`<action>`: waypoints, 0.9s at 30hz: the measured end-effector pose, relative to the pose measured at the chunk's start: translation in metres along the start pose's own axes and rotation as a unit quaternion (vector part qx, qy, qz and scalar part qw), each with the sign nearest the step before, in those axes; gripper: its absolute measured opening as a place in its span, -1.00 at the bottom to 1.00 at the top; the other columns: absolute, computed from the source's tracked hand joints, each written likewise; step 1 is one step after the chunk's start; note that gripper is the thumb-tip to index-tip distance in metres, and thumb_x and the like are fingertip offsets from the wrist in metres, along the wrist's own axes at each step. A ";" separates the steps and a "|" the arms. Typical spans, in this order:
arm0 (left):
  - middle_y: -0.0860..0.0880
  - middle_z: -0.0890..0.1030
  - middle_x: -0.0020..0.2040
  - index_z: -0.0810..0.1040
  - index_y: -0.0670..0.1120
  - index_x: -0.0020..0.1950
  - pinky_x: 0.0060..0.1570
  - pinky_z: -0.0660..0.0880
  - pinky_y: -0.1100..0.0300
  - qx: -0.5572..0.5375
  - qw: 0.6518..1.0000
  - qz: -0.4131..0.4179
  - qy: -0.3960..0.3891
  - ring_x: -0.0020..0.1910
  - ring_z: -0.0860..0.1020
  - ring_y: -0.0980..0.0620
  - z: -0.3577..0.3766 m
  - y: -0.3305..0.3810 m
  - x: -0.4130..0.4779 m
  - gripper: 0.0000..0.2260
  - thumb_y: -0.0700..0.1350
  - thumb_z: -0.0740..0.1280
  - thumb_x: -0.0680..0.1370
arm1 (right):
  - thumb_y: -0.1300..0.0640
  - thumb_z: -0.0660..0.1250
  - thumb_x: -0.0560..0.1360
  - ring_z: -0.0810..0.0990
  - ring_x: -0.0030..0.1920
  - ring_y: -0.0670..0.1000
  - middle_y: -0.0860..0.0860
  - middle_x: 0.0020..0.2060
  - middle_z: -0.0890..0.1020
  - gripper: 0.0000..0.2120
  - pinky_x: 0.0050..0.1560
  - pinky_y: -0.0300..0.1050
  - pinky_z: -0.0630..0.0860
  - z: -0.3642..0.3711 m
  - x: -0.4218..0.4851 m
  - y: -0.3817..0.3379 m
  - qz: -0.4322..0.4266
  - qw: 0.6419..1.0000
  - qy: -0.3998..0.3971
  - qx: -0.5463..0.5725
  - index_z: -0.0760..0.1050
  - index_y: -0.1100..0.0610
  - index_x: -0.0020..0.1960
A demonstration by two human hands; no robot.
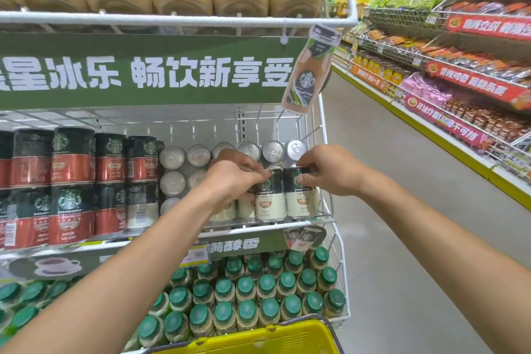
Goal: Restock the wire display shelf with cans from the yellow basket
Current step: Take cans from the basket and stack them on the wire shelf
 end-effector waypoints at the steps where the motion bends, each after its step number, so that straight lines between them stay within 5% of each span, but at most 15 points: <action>1: -0.15 0.73 0.05 0.73 -0.12 0.01 0.04 0.69 -0.09 -0.004 1.000 0.002 0.001 0.01 0.73 -0.13 -0.001 0.001 -0.001 -0.83 -0.09 0.58 0.48 | -0.02 0.44 0.57 0.57 -0.20 0.08 0.12 -0.15 0.69 -0.77 -0.31 -0.11 0.39 -0.001 0.000 -0.001 -0.001 1.000 0.002 0.002 0.68 0.17 0.00; 5: -0.14 0.72 -0.07 0.72 -0.20 -0.03 -0.20 0.73 0.03 -0.001 0.999 0.015 0.029 -0.15 0.72 -0.02 -0.002 0.010 -0.008 -0.82 -0.14 0.59 0.47 | 0.00 0.46 0.55 0.57 -0.21 0.10 0.12 -0.18 0.69 -0.79 -0.20 -0.04 0.48 -0.002 -0.004 -0.004 -0.009 1.000 0.010 0.027 0.69 0.16 -0.02; 12: -0.13 0.71 0.02 0.66 -0.14 -0.11 -0.10 0.72 -0.07 0.022 0.997 0.013 0.068 0.04 0.70 -0.09 -0.003 0.010 -0.008 -0.79 -0.06 0.62 0.44 | 0.01 0.46 0.56 0.64 -0.11 0.16 0.16 -0.08 0.72 -0.73 -0.06 0.07 0.60 0.000 -0.011 -0.011 -0.009 0.998 0.045 0.036 0.69 0.21 0.10; 16: -0.11 0.73 -0.09 0.63 -0.04 -0.26 -0.03 0.70 -0.10 0.073 0.990 0.038 0.118 -0.04 0.71 -0.13 -0.005 0.016 -0.009 -0.77 0.00 0.64 0.40 | 0.01 0.47 0.55 0.65 -0.10 0.16 0.15 -0.07 0.73 -0.74 -0.05 0.07 0.61 -0.001 -0.014 -0.011 0.007 0.997 0.053 0.048 0.69 0.19 0.10; 20: 0.00 0.73 -0.12 0.70 -0.01 -0.18 0.05 0.66 0.03 0.160 0.971 0.044 0.171 -0.09 0.70 -0.06 -0.007 0.018 -0.017 -0.75 0.16 0.59 0.42 | 0.01 0.46 0.56 0.63 -0.11 0.11 0.11 -0.06 0.73 -0.75 -0.12 -0.07 0.48 0.000 -0.021 -0.013 0.019 0.996 0.073 0.053 0.69 0.16 0.13; 27: -0.12 0.72 -0.01 0.70 -0.16 0.04 0.12 0.58 -0.01 0.222 0.956 0.113 0.153 0.12 0.62 -0.12 -0.025 0.000 -0.063 -0.62 0.16 0.40 0.56 | -0.01 0.35 0.63 0.63 0.15 0.25 0.23 0.16 0.68 -0.62 0.17 0.15 0.58 0.002 -0.056 -0.033 0.046 0.984 0.165 0.050 0.58 0.25 0.29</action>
Point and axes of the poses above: each hand's wrist, its own x-axis towards the middle knuckle, its own z-axis out of the palm, y = z × x, the point moved 8 cm from there along x, towards the middle knuckle
